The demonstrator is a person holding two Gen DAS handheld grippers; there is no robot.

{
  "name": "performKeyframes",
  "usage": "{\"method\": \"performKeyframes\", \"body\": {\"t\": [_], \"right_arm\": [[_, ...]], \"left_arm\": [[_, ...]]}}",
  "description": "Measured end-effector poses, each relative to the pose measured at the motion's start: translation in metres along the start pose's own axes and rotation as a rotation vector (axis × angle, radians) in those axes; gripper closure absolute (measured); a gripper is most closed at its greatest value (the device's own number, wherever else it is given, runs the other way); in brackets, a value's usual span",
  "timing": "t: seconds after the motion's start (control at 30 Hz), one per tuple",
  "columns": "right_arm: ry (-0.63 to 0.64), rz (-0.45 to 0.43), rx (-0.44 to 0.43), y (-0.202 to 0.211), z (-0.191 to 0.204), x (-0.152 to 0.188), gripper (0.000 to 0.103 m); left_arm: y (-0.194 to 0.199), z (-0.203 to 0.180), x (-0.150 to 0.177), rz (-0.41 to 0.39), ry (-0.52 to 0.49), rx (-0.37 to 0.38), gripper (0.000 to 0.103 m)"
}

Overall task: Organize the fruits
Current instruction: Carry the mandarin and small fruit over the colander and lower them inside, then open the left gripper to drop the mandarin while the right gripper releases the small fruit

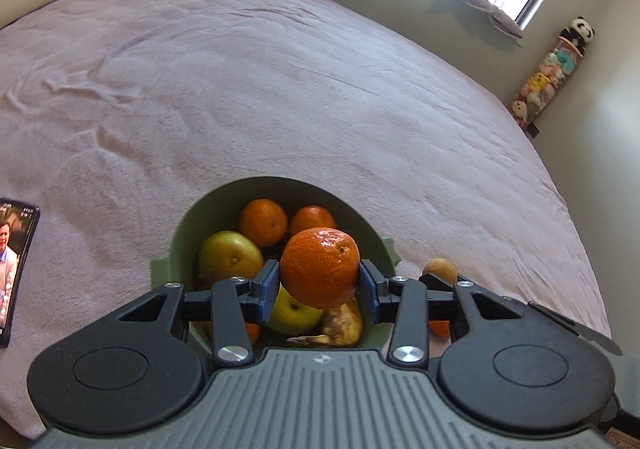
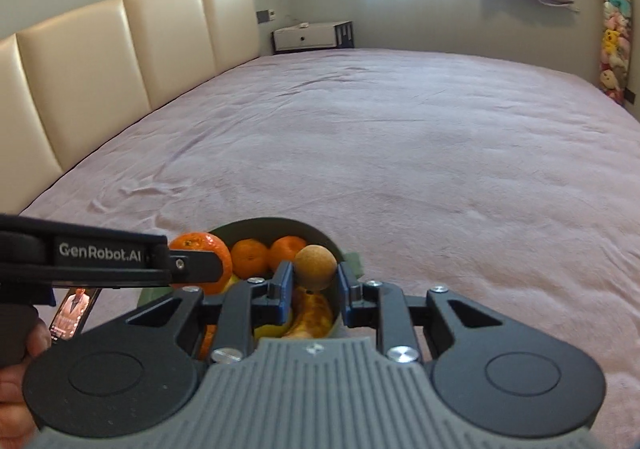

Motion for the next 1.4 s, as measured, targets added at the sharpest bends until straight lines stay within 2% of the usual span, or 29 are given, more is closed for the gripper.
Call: {"method": "performKeyframes", "body": {"t": [0.3, 0.47, 0.63, 0.77, 0.9, 1.03, 1.17, 1.27, 1.4], "right_arm": [[-0.006, 0.076, -0.056, -0.032, 0.007, 0.018, 0.083], [0.008, 0.102, -0.075, -0.047, 0.011, 0.024, 0.083], [0.010, 0.135, -0.082, -0.057, 0.009, 0.034, 0.083], [0.005, 0.150, -0.089, -0.061, 0.010, 0.037, 0.083], [0.000, 0.191, -0.132, -0.058, 0.017, 0.037, 0.083], [0.004, 0.217, -0.106, -0.056, 0.013, 0.040, 0.083], [-0.016, 0.230, -0.080, -0.053, 0.003, 0.043, 0.083], [-0.030, 0.227, -0.079, -0.051, 0.000, 0.043, 0.083], [-0.024, 0.217, -0.085, -0.048, 0.002, 0.041, 0.083]], "left_arm": [[-0.018, 0.039, 0.002, 0.050, 0.152, -0.026, 0.055], [-0.028, 0.044, 0.009, 0.084, 0.172, -0.028, 0.055], [-0.039, 0.045, 0.019, 0.156, 0.160, -0.052, 0.055], [-0.042, 0.047, 0.024, 0.179, 0.160, -0.071, 0.055], [-0.037, 0.043, 0.022, 0.211, 0.086, -0.081, 0.055], [-0.032, 0.035, 0.029, 0.271, 0.037, -0.048, 0.055], [-0.033, 0.035, 0.038, 0.317, 0.019, -0.072, 0.055], [-0.034, 0.039, 0.038, 0.332, 0.031, -0.074, 0.055], [-0.032, 0.039, 0.037, 0.316, -0.045, -0.129, 0.055]]}}
Point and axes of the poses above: each gripper's, at about its wrist camera, not at the fingertips, and y roughly against the way its jaws point, z to its left, x to its underside, the point moved 9 cm from there along -y, roughly the way its jaws point, and after that the axes turned 10 degrees about -z, right-handed, at the moved point
